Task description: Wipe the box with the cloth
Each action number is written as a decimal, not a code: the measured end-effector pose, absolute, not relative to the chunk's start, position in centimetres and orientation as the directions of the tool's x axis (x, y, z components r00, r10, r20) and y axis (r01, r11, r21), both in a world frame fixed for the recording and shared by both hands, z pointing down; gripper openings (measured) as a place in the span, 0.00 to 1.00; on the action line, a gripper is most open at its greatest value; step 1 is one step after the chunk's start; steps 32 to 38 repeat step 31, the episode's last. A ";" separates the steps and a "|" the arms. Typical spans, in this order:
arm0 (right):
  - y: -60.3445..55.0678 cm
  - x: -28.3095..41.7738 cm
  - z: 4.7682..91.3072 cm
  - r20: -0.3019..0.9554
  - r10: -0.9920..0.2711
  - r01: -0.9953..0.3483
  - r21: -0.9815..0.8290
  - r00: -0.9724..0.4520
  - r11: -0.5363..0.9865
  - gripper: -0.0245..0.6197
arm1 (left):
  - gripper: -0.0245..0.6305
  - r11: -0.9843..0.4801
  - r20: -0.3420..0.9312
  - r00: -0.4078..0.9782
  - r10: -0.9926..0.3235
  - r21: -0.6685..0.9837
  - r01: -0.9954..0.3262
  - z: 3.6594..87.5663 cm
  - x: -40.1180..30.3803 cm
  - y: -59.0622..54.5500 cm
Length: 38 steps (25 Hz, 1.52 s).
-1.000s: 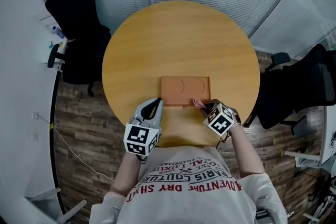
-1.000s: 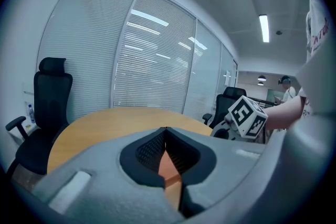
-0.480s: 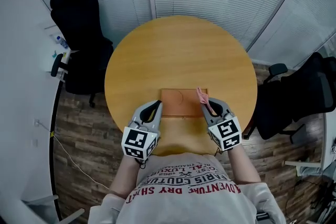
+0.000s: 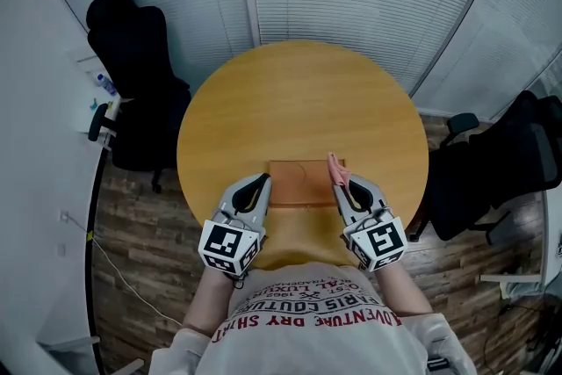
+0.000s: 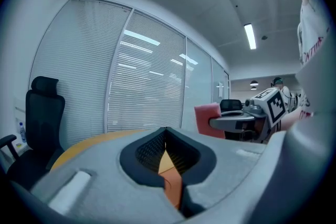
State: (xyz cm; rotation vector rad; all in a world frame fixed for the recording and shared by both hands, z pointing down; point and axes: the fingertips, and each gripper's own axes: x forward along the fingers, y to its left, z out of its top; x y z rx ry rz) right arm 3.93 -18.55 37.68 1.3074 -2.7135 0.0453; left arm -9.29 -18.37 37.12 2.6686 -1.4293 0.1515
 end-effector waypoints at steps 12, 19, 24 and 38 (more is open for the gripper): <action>-17.6 3.8 37.9 0.119 -0.771 -0.775 0.021 -0.625 0.632 0.08 | 0.05 -0.562 0.122 0.562 -0.818 0.044 -0.826 36.6 -8.3 -17.6; -18.0 3.7 38.0 0.121 -0.776 -0.781 0.011 -0.619 0.624 0.08 | 0.05 -0.556 0.121 0.557 -0.822 0.047 -0.830 36.8 -8.5 -17.9; -18.5 3.3 37.9 0.120 -0.777 -0.783 -0.012 -0.619 0.622 0.08 | 0.05 -0.558 0.123 0.559 -0.820 0.042 -0.829 36.9 -8.9 -18.3; -18.5 3.9 37.4 0.105 -0.787 -0.792 -0.004 -0.607 0.610 0.08 | 0.05 -0.558 0.128 0.557 -0.821 0.028 -0.829 36.9 -8.8 -18.4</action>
